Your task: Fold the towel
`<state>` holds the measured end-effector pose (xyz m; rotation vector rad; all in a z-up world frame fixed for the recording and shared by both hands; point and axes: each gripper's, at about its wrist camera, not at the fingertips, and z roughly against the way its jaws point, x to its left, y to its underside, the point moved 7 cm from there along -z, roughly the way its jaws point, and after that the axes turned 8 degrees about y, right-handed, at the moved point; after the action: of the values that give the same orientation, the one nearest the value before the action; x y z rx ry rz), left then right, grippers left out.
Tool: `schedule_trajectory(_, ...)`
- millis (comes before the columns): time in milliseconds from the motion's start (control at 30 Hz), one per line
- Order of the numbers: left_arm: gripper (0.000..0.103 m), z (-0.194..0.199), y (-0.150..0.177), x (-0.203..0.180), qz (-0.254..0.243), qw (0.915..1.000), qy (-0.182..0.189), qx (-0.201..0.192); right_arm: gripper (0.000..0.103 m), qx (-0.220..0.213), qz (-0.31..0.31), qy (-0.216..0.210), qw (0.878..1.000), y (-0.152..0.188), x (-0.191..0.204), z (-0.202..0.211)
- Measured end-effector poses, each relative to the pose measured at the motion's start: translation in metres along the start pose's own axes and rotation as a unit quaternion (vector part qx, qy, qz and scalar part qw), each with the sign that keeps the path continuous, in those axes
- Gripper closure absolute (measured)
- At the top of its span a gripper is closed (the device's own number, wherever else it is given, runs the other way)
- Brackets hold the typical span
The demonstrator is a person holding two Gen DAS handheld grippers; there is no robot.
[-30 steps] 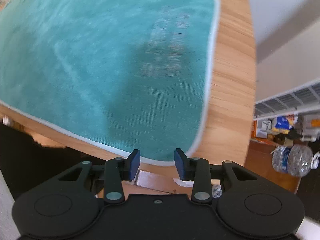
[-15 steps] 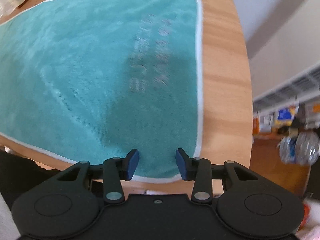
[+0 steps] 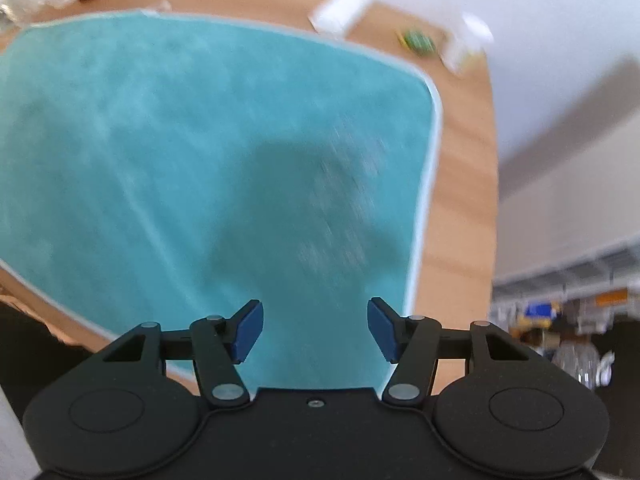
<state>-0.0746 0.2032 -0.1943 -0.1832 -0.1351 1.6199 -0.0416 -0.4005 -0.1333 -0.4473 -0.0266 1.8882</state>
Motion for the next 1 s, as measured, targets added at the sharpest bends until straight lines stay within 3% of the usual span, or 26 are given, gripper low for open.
schedule_trajectory(133,0.002,0.010,0.009,-0.001,0.013,0.9998,0.009,-0.009,0.039,-0.027,-0.021,-0.007,0.999,-0.025,0.033,-0.001)
schedule_trajectory(333,0.002,0.014,0.023,-0.003,0.034,0.9991,0.013,-0.023,0.040,-0.044,-0.120,-0.043,0.991,-0.017,0.070,-0.008)
schedule_trajectory(400,0.002,0.014,0.028,-0.002,0.053,0.9981,0.020,-0.024,0.040,-0.053,-0.120,-0.062,0.989,-0.022,0.087,-0.004)
schedule_trajectory(533,0.002,0.010,0.036,0.005,0.082,0.9960,0.023,-0.027,0.039,-0.082,-0.024,-0.071,0.994,-0.052,0.133,0.007)
schedule_trajectory(667,0.002,0.005,0.042,0.012,0.098,0.9944,0.023,-0.033,0.039,-0.103,0.058,-0.076,0.990,-0.094,0.185,0.019)
schedule_trajectory(867,0.002,-0.001,0.047,0.021,0.120,0.9915,0.025,-0.044,0.039,-0.168,0.160,-0.159,0.960,-0.186,0.295,0.061)
schedule_trajectory(1000,0.002,-0.001,0.046,0.027,0.138,0.9882,0.034,-0.058,0.039,-0.177,0.185,-0.169,0.952,-0.228,0.346,0.071)
